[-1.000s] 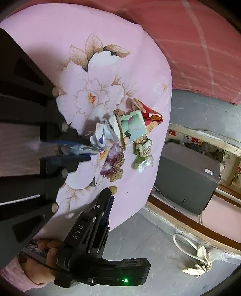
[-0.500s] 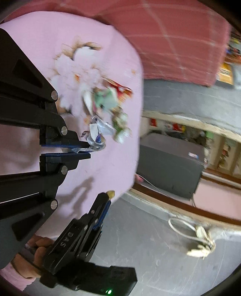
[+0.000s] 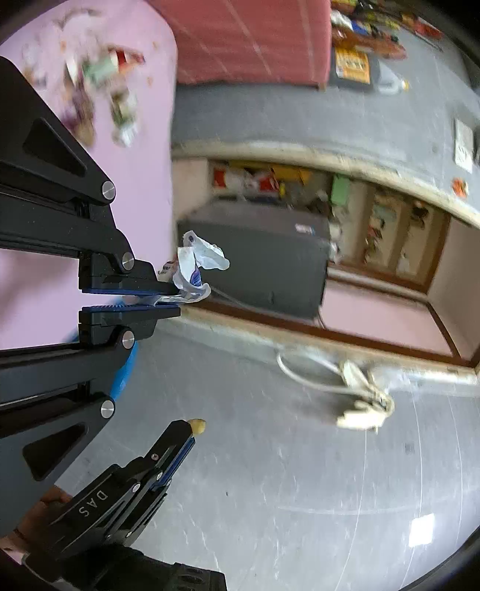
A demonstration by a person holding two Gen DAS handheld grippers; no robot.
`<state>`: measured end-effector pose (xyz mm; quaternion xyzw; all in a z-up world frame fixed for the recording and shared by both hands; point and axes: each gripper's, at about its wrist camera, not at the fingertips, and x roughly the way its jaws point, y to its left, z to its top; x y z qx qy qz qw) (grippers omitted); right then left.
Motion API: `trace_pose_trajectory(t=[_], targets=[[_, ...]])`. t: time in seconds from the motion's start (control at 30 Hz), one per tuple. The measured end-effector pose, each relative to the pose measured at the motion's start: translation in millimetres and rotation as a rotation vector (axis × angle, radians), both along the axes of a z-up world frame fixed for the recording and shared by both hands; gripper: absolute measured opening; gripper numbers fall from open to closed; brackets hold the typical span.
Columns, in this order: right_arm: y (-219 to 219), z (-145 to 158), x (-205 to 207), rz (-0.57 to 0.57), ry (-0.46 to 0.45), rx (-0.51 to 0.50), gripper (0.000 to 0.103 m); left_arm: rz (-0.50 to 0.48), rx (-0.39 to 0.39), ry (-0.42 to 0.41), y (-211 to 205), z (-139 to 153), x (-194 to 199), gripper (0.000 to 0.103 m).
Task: Collect trash
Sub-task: 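Carry both pieces over the blue bucket and open both tools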
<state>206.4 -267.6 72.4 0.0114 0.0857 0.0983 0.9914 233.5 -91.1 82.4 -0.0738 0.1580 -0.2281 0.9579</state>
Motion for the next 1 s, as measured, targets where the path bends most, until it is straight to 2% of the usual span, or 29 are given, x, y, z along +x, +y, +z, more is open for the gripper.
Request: trace_pose_trajectory(t=[0.17,0.3,0.5,0.77,1.0], targets=[[-38.4,-0.8,-1.1,-0.105,-0.017,-0.017,0.011,-0.074,0.0,-0.003,-50.3,-3.3,17.7,0.002],[-63.2,-11.5,4.6,-0.173,0.013,-0.015,0.011,-0.122,0.022,0.047,-87.9,-10.1,36.9,0.002],[-92.1,-42.9,17.1,-0.239,0.078,0.023,0.011,-0.16,0.071,0.133,-127.6,-28.6,56.8,0.002],[-106.9,-78.2,36.1,-0.24,0.202,0.062,0.011,-0.169,0.148,0.325,-159.2,-70.1,90.3,0.002],[-109.3,-96.9,51.7,-0.213,0.301,0.082,0.012,-0.171,0.156,0.427,-162.9,-93.6,106.2,0.005]])
